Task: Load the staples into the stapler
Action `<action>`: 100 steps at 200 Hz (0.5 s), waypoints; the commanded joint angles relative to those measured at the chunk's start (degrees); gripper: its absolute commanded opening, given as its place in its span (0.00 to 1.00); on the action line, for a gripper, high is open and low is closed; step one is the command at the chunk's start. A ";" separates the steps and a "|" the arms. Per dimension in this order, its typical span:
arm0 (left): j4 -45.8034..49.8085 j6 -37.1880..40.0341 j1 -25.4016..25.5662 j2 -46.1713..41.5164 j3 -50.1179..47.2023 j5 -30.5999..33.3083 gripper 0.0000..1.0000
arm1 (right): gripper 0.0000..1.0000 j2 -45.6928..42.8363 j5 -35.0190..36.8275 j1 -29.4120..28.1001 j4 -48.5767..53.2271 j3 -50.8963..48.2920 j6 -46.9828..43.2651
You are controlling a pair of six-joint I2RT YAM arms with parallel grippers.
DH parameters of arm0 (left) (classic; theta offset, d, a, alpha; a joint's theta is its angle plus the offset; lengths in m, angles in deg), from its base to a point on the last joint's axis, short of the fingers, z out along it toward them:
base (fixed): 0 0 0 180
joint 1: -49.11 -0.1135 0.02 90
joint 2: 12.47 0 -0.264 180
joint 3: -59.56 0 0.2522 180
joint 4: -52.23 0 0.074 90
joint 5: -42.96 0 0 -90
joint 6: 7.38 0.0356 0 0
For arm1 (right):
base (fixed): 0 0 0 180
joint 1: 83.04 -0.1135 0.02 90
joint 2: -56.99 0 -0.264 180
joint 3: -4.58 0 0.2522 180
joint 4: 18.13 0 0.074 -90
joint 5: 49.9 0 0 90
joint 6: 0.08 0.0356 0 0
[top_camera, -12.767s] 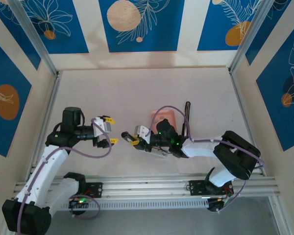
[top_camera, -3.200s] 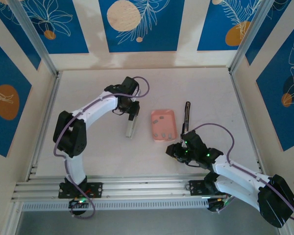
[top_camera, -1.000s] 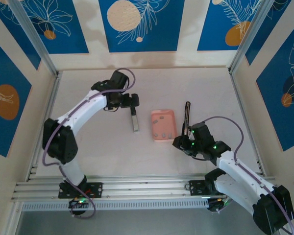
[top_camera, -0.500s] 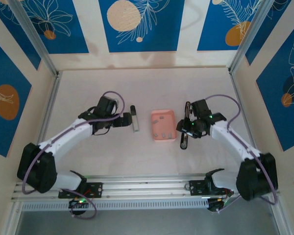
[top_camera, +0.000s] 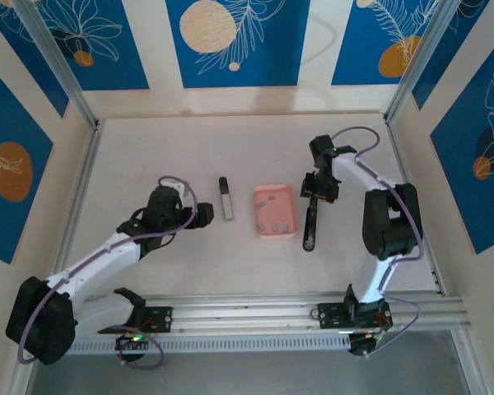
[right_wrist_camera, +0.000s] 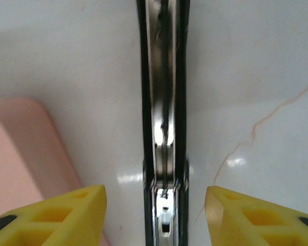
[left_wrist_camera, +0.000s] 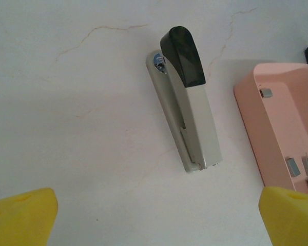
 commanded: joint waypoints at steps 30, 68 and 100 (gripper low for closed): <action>-6.89 0.85 -0.53 3.17 -2.23 -4.36 1.00 | 0.54 8.88 0.52 1.11 3.06 9.52 -3.62; -6.48 0.48 -0.50 6.52 -1.64 -4.52 1.00 | 0.52 15.34 0.73 1.64 3.81 16.00 -4.15; -4.65 0.23 -0.50 7.00 -1.21 -2.52 1.00 | 0.48 19.67 2.71 1.78 5.30 19.90 -4.50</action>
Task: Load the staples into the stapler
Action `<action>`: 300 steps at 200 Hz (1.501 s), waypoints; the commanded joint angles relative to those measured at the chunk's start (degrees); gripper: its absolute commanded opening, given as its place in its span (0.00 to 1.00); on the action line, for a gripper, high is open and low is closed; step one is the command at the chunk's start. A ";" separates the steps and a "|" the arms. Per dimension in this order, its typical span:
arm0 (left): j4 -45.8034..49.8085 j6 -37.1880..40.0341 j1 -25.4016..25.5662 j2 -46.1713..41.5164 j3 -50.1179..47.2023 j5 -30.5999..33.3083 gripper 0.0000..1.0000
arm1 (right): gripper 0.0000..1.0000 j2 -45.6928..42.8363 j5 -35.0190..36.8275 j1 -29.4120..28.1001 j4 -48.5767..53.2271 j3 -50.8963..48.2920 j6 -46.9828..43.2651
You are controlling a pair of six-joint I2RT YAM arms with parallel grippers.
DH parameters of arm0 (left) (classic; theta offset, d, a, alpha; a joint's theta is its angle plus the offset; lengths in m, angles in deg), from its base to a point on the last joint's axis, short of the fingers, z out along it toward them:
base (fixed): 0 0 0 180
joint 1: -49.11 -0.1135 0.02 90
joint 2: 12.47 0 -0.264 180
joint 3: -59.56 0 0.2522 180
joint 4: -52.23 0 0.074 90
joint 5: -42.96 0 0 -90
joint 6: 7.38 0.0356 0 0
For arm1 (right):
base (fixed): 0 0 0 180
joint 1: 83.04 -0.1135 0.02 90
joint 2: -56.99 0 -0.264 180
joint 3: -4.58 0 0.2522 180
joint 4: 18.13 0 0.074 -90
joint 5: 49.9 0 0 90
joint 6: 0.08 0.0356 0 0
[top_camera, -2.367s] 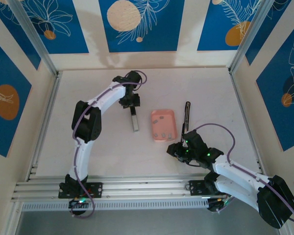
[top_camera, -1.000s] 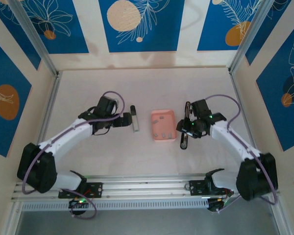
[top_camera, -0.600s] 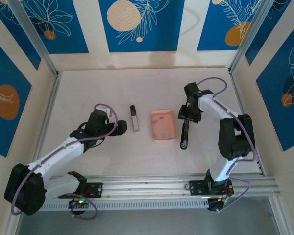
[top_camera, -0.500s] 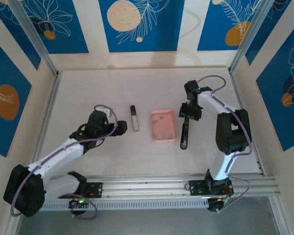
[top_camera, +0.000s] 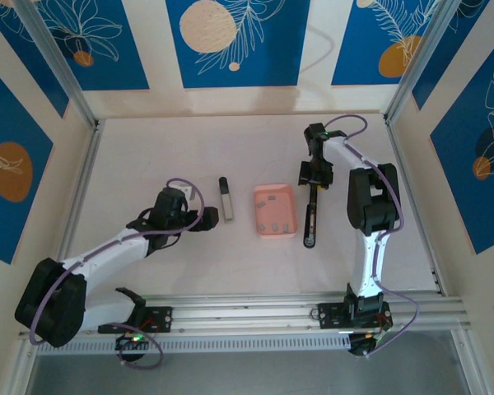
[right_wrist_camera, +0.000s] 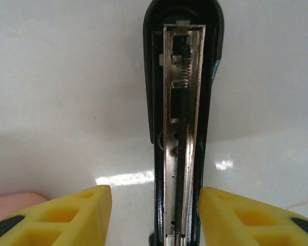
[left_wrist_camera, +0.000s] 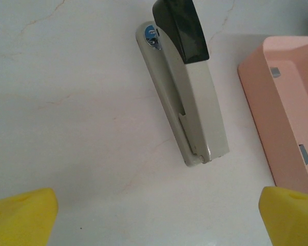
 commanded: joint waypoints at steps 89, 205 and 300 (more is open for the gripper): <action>2.72 3.44 -0.87 -2.16 1.30 3.89 1.00 | 0.48 3.29 2.79 -0.24 2.65 4.70 -2.23; 3.84 -2.81 -4.58 -14.21 -3.41 10.04 1.00 | 0.53 3.59 4.20 0.22 2.44 8.01 -4.56; 0.29 -2.27 -5.77 -14.18 -5.44 9.66 1.00 | 0.53 4.74 3.98 1.52 2.55 8.56 -4.72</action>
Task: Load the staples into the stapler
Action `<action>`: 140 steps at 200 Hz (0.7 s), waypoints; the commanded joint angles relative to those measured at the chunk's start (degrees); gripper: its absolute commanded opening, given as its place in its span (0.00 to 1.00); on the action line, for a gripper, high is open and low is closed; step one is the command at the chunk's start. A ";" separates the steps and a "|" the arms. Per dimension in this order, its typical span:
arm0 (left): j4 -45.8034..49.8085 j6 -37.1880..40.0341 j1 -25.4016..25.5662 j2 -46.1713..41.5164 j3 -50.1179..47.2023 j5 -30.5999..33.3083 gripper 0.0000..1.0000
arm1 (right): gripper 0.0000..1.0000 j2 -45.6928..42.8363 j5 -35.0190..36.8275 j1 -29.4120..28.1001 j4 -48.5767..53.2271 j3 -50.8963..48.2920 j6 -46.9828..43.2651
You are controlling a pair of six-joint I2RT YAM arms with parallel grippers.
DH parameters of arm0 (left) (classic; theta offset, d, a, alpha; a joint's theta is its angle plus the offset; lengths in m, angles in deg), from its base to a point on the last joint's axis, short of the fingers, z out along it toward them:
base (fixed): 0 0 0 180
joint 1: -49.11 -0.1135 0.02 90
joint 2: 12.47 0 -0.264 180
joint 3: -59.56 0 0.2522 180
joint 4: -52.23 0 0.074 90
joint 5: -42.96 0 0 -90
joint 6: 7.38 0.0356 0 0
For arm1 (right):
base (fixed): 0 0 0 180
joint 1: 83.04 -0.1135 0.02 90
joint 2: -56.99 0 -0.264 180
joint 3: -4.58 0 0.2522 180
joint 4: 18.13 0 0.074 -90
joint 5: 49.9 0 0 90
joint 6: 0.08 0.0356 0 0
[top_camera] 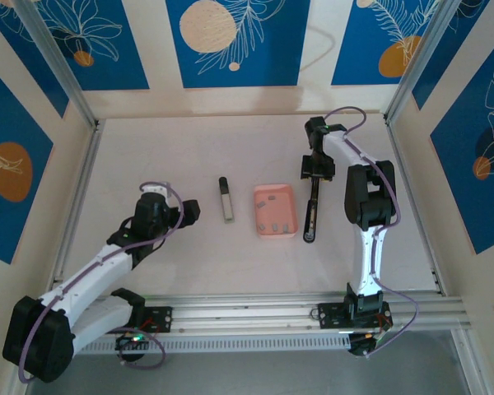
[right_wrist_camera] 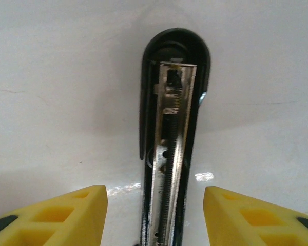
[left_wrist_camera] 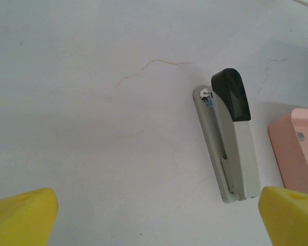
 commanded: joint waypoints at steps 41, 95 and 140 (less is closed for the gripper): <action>-2.62 1.47 -0.77 1.04 -1.11 -0.24 1.00 | 0.53 4.71 0.70 0.70 1.18 4.57 -1.40; -5.59 2.88 -0.74 3.60 -1.34 -1.95 1.00 | 0.45 7.19 0.64 1.26 0.92 5.30 -1.72; -6.35 4.80 -0.78 3.21 -1.31 -3.00 0.99 | 0.22 4.48 0.51 1.26 -1.63 2.68 -1.96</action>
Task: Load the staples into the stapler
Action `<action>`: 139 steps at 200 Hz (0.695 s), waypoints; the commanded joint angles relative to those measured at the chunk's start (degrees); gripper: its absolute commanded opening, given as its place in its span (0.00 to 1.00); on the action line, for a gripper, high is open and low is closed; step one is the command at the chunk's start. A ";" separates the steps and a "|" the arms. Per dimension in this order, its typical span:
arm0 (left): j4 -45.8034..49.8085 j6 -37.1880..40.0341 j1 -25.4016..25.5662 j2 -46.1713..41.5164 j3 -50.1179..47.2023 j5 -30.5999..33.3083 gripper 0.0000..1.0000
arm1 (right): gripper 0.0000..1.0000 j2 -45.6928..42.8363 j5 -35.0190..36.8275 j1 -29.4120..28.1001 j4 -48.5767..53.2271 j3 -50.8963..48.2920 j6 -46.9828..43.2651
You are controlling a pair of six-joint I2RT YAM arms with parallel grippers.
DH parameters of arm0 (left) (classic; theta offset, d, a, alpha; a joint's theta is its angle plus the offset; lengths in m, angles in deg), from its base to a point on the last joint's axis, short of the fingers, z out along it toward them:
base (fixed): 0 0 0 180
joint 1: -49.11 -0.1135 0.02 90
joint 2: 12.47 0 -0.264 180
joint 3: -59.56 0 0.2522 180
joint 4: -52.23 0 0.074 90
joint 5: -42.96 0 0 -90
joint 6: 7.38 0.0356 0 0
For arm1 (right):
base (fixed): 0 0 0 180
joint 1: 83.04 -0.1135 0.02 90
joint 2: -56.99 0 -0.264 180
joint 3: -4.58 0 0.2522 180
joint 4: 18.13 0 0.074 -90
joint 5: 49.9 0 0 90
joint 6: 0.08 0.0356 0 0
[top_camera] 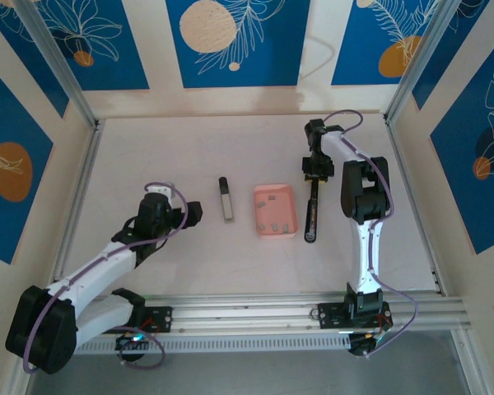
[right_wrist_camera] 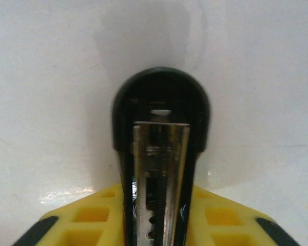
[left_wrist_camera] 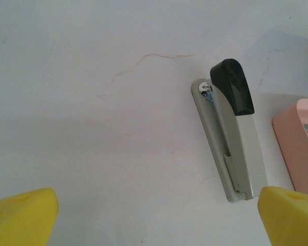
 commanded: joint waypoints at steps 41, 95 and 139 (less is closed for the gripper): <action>-1.14 3.38 -0.79 -0.13 0.89 -4.67 0.99 | 0.16 -11.53 -1.42 0.21 -7.72 -10.31 -1.61; -1.71 2.98 -0.74 -0.55 1.48 -9.83 0.96 | 0.13 -25.90 -2.50 -2.05 -17.12 -25.59 -4.18; -2.54 3.28 -0.73 -0.83 1.88 -12.29 0.94 | 0.12 -35.21 -4.34 -4.68 -27.63 -37.32 -6.14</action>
